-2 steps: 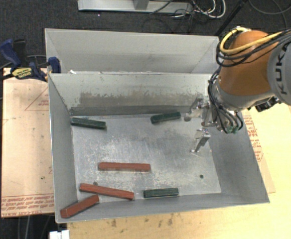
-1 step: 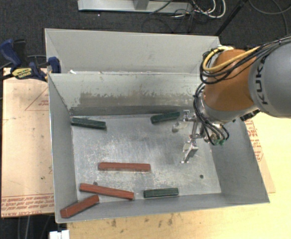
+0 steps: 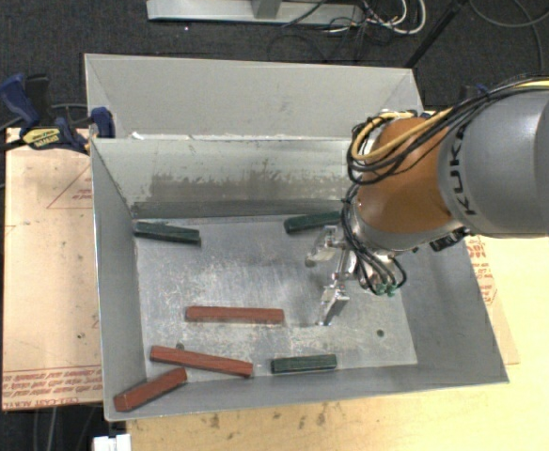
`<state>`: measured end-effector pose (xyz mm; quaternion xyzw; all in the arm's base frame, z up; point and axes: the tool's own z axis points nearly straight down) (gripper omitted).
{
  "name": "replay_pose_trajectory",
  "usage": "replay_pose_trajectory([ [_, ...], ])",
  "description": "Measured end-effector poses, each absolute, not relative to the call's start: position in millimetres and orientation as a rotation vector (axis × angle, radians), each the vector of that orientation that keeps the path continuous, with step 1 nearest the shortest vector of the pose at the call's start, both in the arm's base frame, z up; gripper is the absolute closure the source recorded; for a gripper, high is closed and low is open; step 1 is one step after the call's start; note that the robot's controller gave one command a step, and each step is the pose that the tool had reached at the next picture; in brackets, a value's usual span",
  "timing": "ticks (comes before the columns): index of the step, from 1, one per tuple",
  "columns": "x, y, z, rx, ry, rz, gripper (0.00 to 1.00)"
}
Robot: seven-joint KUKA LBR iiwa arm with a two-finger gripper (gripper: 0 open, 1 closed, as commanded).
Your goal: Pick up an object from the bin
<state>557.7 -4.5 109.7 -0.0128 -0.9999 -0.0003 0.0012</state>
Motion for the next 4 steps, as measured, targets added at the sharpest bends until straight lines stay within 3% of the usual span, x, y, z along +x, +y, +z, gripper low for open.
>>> replay_pose_trajectory([
  [1,557.0,49.8,108.0,-0.096,-3.142,0.0,0.0],
  [2,562.1,62.3,78.7,0.053,-3.157,-0.009,1.0],
  [3,562.2,62.3,78.7,0.054,-3.157,-0.009,1.0],
  [4,557.3,65.9,233.0,0.148,-3.143,-0.001,1.0],
])
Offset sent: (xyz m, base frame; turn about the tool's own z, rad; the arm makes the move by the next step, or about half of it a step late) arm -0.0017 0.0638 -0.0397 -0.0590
